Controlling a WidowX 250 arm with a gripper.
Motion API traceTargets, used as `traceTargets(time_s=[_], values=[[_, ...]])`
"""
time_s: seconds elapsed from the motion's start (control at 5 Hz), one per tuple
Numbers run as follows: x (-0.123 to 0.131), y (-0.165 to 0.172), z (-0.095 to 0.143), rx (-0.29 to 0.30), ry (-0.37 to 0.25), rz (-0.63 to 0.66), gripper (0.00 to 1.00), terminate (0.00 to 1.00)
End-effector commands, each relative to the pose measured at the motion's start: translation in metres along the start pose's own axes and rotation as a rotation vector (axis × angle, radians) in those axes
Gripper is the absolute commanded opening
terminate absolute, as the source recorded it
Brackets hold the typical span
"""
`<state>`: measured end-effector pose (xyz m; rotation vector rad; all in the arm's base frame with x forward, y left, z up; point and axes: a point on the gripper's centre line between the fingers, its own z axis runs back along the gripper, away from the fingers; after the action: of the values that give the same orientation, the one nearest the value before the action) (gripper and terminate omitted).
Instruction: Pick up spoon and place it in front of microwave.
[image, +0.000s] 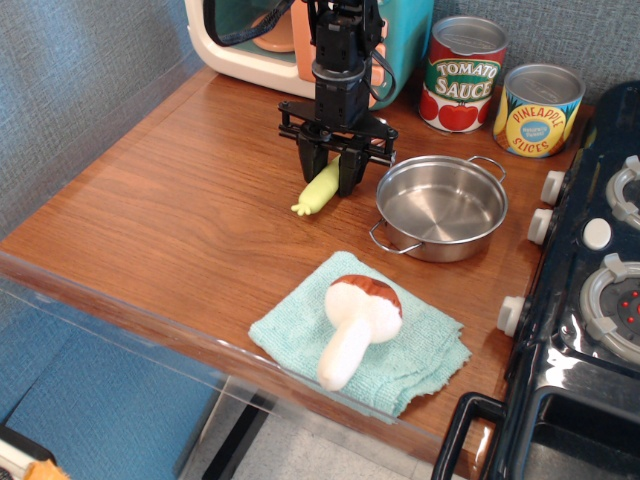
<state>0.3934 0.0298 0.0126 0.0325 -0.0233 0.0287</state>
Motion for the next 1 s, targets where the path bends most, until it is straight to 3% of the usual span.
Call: traceTargets(time_s=[0.0,0.2,0.4,0.8], values=[[0.000,0.012,0.069,0.015,-0.141,0.025,0.00,0.00],[-0.003,0.045,0.095,-0.012,-0.201,0.020,0.00,0.00],[-0.010,0.084,0.089,-0.021,-0.202,0.050,0.00,0.00],[-0.014,0.139,0.048,-0.047,-0.167,0.061,0.00,0.00]])
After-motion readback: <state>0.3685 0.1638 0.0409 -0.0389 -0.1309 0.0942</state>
